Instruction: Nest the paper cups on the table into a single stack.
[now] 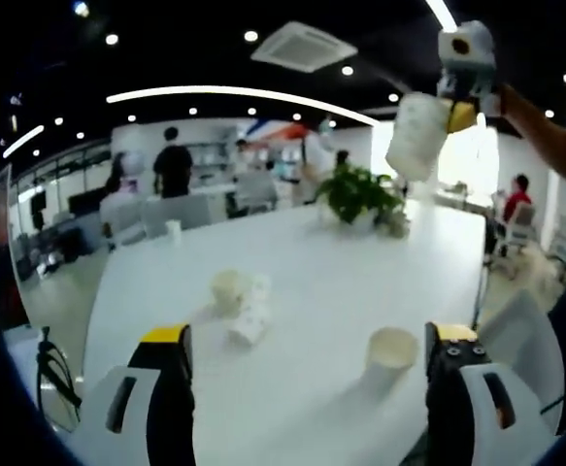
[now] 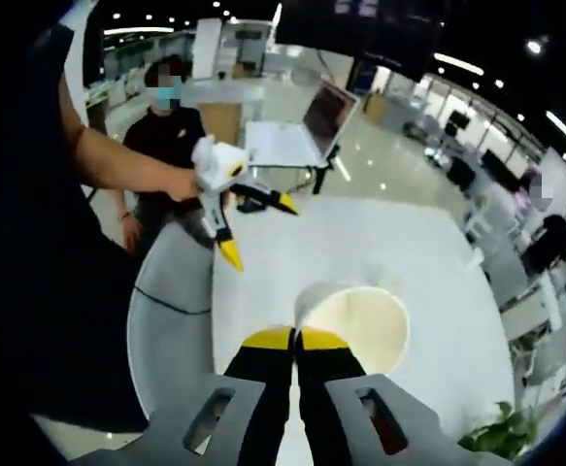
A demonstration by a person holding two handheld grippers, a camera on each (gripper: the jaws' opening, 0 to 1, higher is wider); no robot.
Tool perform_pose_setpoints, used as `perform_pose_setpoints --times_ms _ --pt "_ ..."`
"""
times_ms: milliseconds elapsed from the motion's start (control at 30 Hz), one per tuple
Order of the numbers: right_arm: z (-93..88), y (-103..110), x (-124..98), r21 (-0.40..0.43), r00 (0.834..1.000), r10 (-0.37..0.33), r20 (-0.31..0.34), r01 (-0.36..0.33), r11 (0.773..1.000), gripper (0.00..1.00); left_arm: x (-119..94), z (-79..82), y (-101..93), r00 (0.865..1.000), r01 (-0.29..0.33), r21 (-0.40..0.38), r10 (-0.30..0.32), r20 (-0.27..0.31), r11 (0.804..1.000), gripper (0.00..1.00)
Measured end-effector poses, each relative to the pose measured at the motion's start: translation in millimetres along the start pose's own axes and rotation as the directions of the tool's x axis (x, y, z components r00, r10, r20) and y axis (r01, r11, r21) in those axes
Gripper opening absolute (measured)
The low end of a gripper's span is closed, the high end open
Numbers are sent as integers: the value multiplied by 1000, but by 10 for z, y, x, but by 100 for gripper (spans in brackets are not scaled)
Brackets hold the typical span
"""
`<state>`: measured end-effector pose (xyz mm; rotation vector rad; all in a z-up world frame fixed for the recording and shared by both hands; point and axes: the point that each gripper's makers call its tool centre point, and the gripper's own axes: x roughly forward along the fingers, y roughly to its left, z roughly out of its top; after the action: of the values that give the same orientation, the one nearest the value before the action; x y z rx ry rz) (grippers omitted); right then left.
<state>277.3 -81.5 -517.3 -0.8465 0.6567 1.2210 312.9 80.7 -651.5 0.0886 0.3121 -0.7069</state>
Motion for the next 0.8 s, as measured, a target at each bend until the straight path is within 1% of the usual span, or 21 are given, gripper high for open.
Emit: perform_pose_setpoints --times_ms 67,133,233,267,367,433,533,600,800 --pt "11 15 38 -30 999 9 -49 -10 999 0 -7 -29 -3 1000 0 8 0 -9 1000 98" --pt "31 10 65 -54 996 10 -83 -15 998 0 -19 -64 7 1000 -5 21 5 -14 1000 98" --pt "69 -7 98 -74 989 12 -149 -24 997 0 -63 -122 21 1000 -3 29 4 -27 1000 98" --pt "78 -12 96 -91 982 10 -187 -28 995 0 -90 -142 37 1000 -3 19 3 -30 1000 98" --pt "140 18 108 -109 971 21 -240 -48 993 0 -147 -153 56 1000 2 11 -2 -18 1000 98" --pt "164 41 123 -123 962 28 -273 -64 990 0 -156 -188 70 1000 4 7 -4 -30 1000 98" --pt "162 66 161 -130 949 39 -312 -83 988 0 -177 -192 98 1000 1 8 -1 -28 1000 98" --pt "163 74 192 -134 944 36 -328 -85 987 0 -183 -195 112 1000 -1 0 1 -28 1000 98" --pt "120 83 244 -125 933 43 -356 -94 988 0 -161 -205 113 999 3 7 -2 -39 1000 98"
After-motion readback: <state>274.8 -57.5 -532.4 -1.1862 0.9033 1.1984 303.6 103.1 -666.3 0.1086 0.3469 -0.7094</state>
